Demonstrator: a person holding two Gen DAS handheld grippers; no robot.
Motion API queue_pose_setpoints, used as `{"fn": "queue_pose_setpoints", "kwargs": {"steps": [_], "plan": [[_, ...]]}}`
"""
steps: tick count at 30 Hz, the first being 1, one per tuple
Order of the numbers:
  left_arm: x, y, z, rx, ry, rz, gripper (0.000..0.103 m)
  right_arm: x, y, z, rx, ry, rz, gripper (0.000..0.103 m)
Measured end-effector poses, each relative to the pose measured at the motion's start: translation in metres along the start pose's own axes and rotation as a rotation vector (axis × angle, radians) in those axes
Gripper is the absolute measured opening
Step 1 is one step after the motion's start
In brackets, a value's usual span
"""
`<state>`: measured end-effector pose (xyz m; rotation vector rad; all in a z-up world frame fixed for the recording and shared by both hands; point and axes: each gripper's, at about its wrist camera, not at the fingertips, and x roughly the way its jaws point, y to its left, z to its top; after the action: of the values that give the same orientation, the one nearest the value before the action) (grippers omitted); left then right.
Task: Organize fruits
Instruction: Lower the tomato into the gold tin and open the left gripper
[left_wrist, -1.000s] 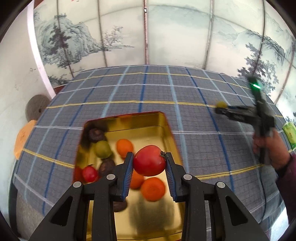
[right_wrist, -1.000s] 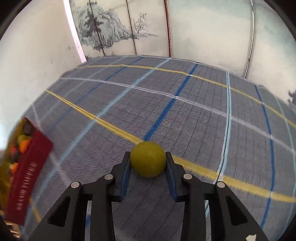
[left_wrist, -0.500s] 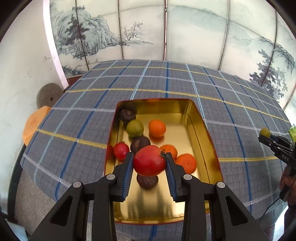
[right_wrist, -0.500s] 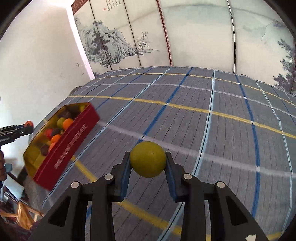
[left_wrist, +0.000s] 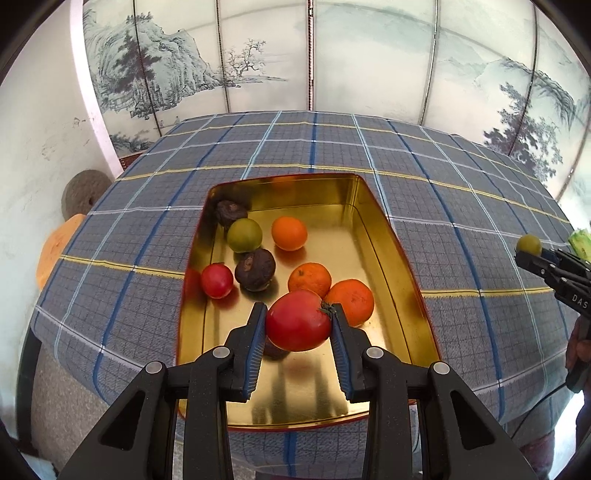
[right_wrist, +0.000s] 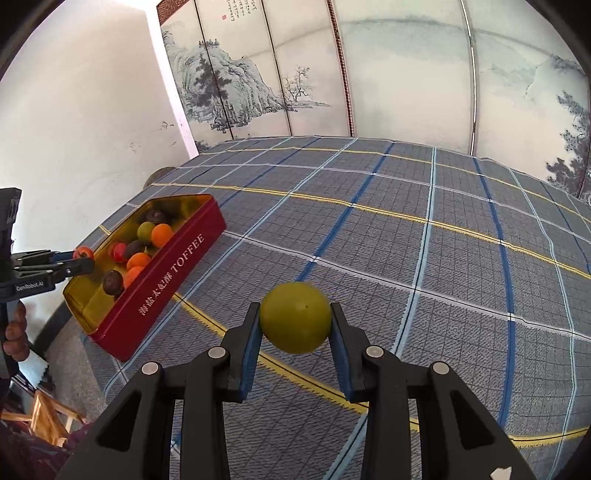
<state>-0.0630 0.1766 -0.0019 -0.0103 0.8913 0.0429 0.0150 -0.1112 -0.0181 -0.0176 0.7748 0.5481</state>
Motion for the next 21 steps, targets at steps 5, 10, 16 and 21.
{"fn": "queue_pose_setpoints", "kwargs": {"steps": [5,10,16,21], "plan": [[0.005,0.000,-0.003,0.006,0.003,-0.002,0.035,-0.003,0.012,0.003,-0.017,-0.003,0.006,0.033],[0.007,0.001,-0.005,0.006,0.000,0.007,0.035,-0.004,0.021,0.006,-0.033,-0.003,0.012,0.033],[0.009,0.003,-0.007,0.006,-0.011,0.021,0.035,-0.006,0.031,0.010,-0.049,-0.006,0.023,0.033],[0.008,0.001,-0.007,0.022,-0.031,0.042,0.036,-0.010,0.044,0.014,-0.070,-0.012,0.036,0.033]]}}
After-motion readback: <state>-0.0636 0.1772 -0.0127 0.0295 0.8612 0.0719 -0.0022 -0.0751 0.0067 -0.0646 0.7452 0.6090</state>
